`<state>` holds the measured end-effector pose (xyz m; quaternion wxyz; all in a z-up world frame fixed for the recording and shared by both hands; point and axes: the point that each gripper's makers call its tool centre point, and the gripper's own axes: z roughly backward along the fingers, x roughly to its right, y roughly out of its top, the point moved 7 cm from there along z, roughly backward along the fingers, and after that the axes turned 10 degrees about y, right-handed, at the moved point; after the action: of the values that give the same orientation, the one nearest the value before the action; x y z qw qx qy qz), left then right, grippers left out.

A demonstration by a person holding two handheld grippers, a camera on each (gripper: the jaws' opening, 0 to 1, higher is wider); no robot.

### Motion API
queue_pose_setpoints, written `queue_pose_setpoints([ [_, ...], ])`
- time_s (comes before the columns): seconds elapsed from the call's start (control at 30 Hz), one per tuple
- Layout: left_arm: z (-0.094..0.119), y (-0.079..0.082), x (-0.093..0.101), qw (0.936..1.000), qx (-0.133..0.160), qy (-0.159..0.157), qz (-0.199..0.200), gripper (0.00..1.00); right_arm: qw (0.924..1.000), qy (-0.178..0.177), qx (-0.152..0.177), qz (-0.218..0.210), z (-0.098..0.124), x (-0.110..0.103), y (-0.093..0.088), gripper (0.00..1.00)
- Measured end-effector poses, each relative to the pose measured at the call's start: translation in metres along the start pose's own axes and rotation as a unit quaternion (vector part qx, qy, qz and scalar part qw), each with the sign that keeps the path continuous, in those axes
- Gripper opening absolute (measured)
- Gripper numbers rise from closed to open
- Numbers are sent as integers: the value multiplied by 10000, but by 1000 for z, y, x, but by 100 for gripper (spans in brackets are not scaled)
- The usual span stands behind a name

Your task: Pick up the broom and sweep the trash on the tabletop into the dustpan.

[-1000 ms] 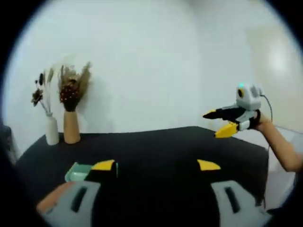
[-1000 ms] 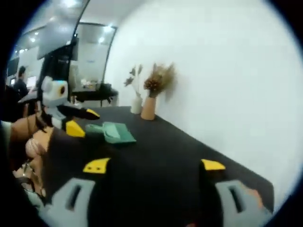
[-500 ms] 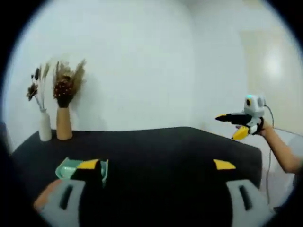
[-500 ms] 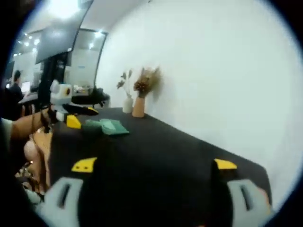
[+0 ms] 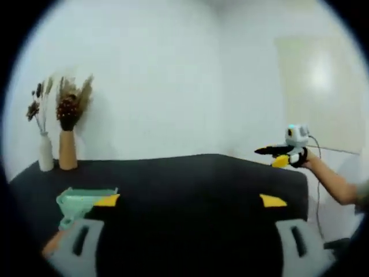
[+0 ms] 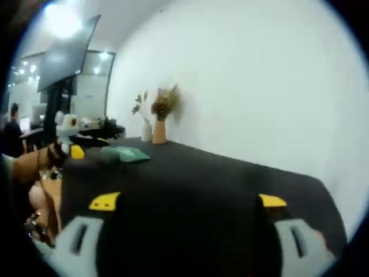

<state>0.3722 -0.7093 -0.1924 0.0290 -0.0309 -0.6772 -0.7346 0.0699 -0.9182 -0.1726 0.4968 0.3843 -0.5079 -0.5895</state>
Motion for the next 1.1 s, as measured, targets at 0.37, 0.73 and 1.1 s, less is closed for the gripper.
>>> queue_pose_setpoints([
  [0.37, 7, -16, 4, 9991, 275, -235, 233, 91, 9998, -19, 185, -93, 15, 4, -29, 95],
  [0.73, 3, -33, 13, 9995, 123, -302, -38, 89, 9992, -42, 372, -111, 21, 3, -46, 95],
  [1.1, -6, -35, 18, 9989, 241, -393, -35, 87, 9976, -60, 547, -425, 25, 4, -69, 94],
])
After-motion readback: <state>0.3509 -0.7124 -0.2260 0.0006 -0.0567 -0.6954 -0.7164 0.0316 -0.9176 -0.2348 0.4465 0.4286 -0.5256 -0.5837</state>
